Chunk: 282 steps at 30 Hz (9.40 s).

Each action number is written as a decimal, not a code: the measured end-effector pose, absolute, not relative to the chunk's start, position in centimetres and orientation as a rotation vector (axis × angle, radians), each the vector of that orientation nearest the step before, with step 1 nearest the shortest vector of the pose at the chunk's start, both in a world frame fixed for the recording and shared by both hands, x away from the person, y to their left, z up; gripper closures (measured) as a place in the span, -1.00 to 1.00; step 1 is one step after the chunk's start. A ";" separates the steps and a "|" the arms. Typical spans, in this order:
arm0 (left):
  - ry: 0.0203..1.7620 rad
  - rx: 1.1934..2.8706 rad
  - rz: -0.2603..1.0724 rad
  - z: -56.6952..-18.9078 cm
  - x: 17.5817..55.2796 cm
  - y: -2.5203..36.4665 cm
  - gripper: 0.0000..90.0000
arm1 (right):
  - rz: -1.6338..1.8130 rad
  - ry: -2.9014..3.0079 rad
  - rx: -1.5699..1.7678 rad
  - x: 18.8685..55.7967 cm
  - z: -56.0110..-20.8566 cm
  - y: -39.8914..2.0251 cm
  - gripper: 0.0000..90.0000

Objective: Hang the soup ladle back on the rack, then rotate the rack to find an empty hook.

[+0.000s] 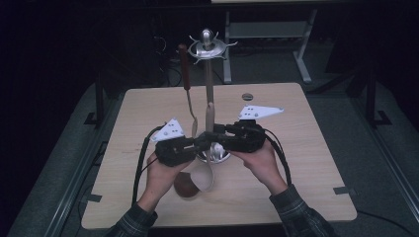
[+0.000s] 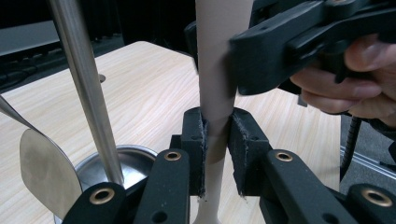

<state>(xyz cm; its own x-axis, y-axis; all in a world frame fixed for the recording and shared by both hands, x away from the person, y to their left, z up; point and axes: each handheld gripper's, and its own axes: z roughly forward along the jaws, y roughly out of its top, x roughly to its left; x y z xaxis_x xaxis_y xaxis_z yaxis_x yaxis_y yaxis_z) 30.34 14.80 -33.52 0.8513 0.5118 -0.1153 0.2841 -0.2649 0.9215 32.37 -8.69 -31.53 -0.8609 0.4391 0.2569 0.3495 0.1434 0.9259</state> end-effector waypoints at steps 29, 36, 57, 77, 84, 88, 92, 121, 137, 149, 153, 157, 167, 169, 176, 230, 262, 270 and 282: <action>0.638 2.033 0.204 -35.2 29.5 19.7 0.03 | 1.798 2.327 0.651 33.0 -30.4 -7.6 0.64; 0.692 2.078 0.200 -37.4 28.5 21.9 -0.23 | 1.807 2.325 0.565 33.3 -28.5 -6.9 0.64; 0.807 2.139 0.278 -41.7 26.4 25.5 -0.52 | 1.843 2.280 0.504 35.7 -23.1 -5.1 0.65; 0.825 2.123 0.270 -41.9 26.4 25.7 -0.52 | 1.887 2.268 0.565 37.4 -23.2 -5.5 0.64; 0.824 2.128 0.266 -42.0 26.4 25.7 -0.52 | 1.881 2.260 0.578 37.7 -23.4 -5.6 0.63; 0.824 2.125 0.264 -42.0 26.4 25.7 -0.52 | 1.877 2.248 0.591 37.9 -23.6 -5.7 0.62; 0.826 2.128 0.261 -42.0 26.4 25.7 -0.52 | 1.884 2.238 0.615 38.1 -23.8 -5.9 0.61; 0.828 2.137 0.266 -42.3 26.6 25.7 -0.52 | 1.762 2.217 0.635 36.3 -26.0 -9.7 0.20; 0.829 2.154 0.269 -42.3 26.6 25.9 -0.52 | 1.692 2.196 0.765 37.1 -29.1 -12.3 0.15; 0.828 2.142 0.255 -41.3 26.8 25.9 -0.48 | 1.611 2.252 0.811 39.7 -32.8 -11.2 0.15; 0.826 2.132 0.214 -40.0 27.3 25.8 -0.45 | 1.576 2.293 0.818 40.7 -34.2 -10.0 0.13; 0.795 2.116 0.208 -37.8 28.1 25.6 -0.29 | 1.589 2.299 0.828 41.3 -34.9 -9.2 0.14; 0.699 2.070 0.198 -30.7 31.5 24.7 0.46 | 1.572 2.321 0.808 42.0 -35.4 -7.3 0.24; 0.675 2.064 0.205 -29.2 32.2 24.4 0.59 | 1.565 2.329 0.797 42.2 -35.3 -6.9 0.28; 0.598 2.034 0.258 -23.3 34.0 23.0 0.99 | 1.539 2.334 0.795 42.6 -35.3 -6.2 0.55; 0.553 1.950 0.414 -14.1 40.4 18.5 1.00 | 1.511 2.378 0.677 41.1 -35.1 -6.6 0.60; 0.466 1.988 0.313 -13.2 36.1 17.7 1.00 | 1.510 2.371 0.677 41.0 -35.1 -6.5 0.60; 0.487 1.986 0.336 -13.2 36.4 18.0 1.00 | 1.509 2.370 0.678 41.0 -35.1 -6.5 0.60; 0.526 1.971 0.349 -13.3 37.7 18.6 1.00 | 1.510 2.370 0.677 41.0 -35.1 -6.6 0.60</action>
